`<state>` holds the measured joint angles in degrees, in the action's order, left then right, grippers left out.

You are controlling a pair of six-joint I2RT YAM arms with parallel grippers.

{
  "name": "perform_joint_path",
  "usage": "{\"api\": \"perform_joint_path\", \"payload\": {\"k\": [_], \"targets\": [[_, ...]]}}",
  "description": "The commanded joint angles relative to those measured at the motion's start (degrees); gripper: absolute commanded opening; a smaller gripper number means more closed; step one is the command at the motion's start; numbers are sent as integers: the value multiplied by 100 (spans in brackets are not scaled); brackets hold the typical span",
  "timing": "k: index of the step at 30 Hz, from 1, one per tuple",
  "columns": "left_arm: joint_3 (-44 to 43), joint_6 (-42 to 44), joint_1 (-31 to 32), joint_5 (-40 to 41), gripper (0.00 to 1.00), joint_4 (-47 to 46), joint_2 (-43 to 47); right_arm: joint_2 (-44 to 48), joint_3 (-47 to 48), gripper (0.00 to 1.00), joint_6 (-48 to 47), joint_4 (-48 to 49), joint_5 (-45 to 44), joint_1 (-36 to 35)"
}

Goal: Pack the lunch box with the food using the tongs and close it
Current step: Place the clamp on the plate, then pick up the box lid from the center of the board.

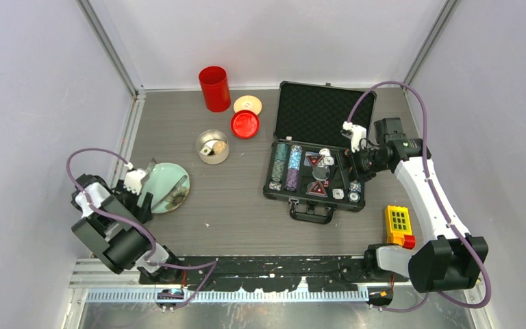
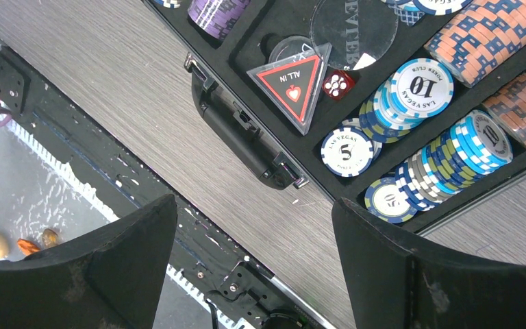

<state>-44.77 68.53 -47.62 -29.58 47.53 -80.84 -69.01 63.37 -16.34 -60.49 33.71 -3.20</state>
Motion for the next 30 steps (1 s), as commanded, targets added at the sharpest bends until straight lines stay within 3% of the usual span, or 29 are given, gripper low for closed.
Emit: {"api": "perform_joint_path", "payload": {"k": [1, 2, 6, 21, 26, 30], "targets": [[-74, 199, -39, -141, 88, 311, 468, 112, 219, 88, 10, 10, 39, 10], [-74, 219, -41, -144, 96, 350, 518, 118, 227, 88, 9, 9, 46, 12], [-179, 149, -40, -155, 99, 538, 696, 151, 228, 88, 0, 11, 37, 11], [-1883, -1226, 216, -901, 100, 1405, 1218, -90, 625, 88, 127, 105, 65, -5], [-2130, -2037, 959, -917, 100, 1333, 1380, -121, 717, 88, 283, 288, 73, -47], [-2158, -2997, 2078, -680, 100, 902, 1482, -239, 835, 88, 475, 493, 75, -136]]}}
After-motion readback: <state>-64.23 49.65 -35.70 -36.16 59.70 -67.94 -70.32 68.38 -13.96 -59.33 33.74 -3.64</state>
